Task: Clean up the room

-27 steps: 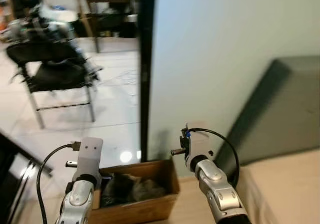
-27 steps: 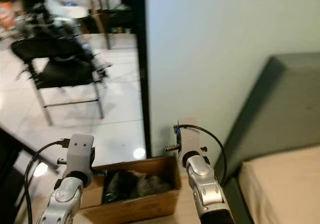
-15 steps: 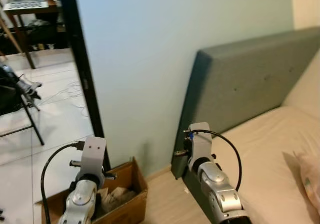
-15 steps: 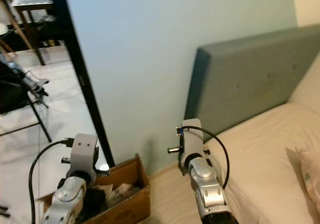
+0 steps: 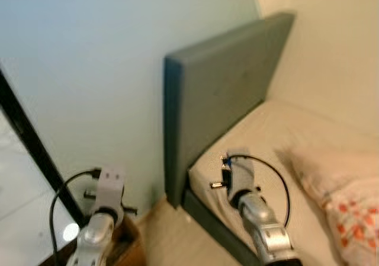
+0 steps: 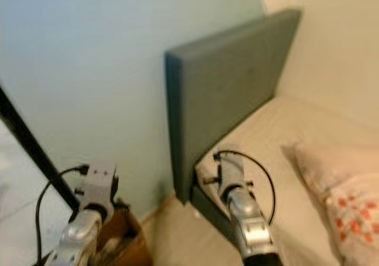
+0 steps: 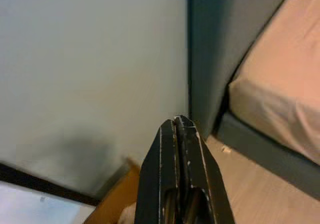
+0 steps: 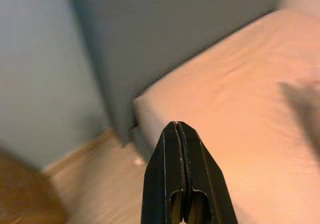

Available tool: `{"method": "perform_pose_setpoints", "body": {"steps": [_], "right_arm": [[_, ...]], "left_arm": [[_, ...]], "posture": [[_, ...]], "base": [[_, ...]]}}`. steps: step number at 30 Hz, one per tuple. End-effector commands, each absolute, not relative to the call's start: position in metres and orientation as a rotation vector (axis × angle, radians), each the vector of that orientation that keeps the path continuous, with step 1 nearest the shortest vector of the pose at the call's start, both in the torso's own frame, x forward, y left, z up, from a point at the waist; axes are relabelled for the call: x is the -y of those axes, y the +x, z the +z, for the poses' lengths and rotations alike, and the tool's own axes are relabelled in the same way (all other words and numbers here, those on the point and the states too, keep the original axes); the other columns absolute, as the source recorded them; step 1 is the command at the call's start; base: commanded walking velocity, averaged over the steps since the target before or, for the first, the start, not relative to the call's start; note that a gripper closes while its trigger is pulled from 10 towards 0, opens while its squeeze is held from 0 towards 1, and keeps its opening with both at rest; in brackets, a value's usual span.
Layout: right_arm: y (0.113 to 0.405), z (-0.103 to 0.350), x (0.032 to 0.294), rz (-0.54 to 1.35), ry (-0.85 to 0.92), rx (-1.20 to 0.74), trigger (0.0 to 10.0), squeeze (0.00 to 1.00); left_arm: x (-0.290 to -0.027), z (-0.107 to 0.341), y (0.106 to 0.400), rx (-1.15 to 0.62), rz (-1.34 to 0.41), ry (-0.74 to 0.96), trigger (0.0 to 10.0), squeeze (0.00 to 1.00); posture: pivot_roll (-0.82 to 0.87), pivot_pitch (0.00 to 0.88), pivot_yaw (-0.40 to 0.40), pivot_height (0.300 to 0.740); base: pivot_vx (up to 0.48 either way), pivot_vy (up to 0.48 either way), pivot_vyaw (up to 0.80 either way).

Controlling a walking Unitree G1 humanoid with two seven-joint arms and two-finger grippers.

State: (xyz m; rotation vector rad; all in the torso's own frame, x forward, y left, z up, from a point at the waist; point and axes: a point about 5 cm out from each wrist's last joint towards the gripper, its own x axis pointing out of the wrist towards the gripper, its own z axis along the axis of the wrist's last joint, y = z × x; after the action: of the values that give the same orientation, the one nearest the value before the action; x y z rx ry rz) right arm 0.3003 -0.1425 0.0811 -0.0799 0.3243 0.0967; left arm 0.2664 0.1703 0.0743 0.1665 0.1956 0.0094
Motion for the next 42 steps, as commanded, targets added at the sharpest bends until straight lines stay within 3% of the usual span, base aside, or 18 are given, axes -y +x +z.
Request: {"method": "perform_pose_setpoints", "body": {"steps": [1,22,42], "right_arm": [[0.296,0.074,0.139,0.104,-0.065,-0.365,10.0,0.00],[0.292,0.070,0.137,0.117,-0.074,-0.409,10.0,0.00],[0.296,0.083,0.138,0.114,-0.074,-0.332,10.0,0.00]], "left_arm": [[-0.176,0.066,0.262,-0.236,0.003,0.174,10.0,0.00],[-0.174,0.063,0.259,-0.250,-0.022,0.157,10.0,0.00],[-0.175,0.068,0.258,-0.208,0.007,0.107,10.0,0.00]], "posture": [[-0.05,0.035,-0.044,0.740],[-0.05,0.044,-0.051,0.740],[-0.06,0.049,-0.048,0.740]], "base": [[0.000,0.000,-0.80],[0.000,0.000,-0.80],[0.000,0.000,-0.80]]}}
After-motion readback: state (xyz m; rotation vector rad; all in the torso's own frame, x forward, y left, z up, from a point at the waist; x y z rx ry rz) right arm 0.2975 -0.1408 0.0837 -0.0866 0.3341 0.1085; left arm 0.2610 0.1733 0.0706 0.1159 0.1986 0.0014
